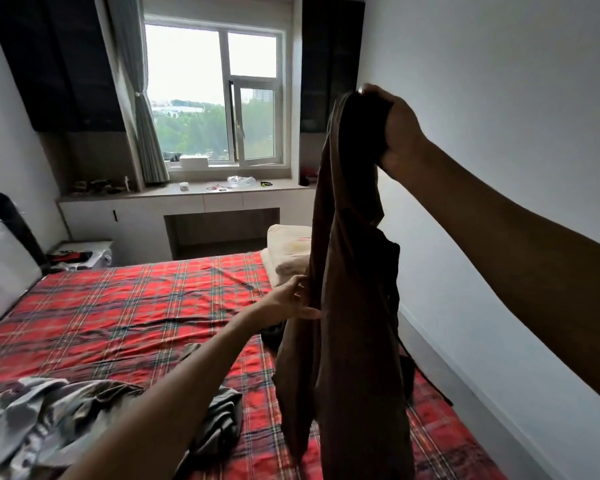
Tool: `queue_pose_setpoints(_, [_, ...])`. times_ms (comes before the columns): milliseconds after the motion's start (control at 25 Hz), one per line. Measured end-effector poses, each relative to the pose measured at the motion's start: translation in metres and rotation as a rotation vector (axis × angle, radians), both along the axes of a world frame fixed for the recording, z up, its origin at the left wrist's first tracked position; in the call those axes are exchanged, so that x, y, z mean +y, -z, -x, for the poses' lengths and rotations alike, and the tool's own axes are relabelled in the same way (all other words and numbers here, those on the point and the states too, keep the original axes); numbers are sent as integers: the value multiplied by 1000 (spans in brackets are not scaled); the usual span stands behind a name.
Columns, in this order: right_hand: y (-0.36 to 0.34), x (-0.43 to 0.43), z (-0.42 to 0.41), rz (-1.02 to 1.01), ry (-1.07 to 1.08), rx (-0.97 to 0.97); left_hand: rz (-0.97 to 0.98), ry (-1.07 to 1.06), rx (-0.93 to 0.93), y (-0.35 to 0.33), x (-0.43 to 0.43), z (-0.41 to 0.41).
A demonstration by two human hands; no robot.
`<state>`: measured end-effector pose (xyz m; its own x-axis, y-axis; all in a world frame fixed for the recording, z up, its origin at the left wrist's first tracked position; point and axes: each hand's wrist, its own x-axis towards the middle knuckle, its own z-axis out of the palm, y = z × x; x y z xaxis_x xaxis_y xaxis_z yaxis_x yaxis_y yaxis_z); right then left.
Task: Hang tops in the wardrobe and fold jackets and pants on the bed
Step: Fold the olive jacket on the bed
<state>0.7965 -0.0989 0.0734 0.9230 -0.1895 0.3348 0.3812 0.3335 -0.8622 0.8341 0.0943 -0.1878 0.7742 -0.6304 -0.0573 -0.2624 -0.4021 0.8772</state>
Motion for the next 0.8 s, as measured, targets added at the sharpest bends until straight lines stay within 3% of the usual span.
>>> queue_pose_setpoints(200, [21, -30, 2, -78, -63, 65, 96, -65, 22, 20, -16, 5])
queue_pose_setpoints(320, [25, -30, 6, -69, -78, 39, 38, -165, -89, 27, -14, -1])
queue_pose_setpoints(360, [27, -33, 7, 109, 54, 25, 16, -226, -119, 26, -7, -6])
queue_pose_setpoints(480, [42, -59, 3, 1211, 669, 17, 35, -439, -132, 5, 27, -23])
queue_pose_setpoints(520, [49, -65, 4, 1451, 748, 73, 37, -499, -176, -11, 39, -27])
queue_pose_setpoints(600, [63, -70, -2, 1689, 769, 211, 41, -578, -275, -47, 55, -35])
queue_pose_setpoints(680, [70, -62, -11, 1740, 814, 389, 10, -590, -395, -84, 62, -37])
queue_pose_setpoints(720, [70, -60, -13, 1671, 857, 489, -31, -592, -453, -100, 65, -34])
queue_pose_setpoints(800, [68, -62, -23, 1296, 788, 611, -140, -571, -537, -128, 77, -30])
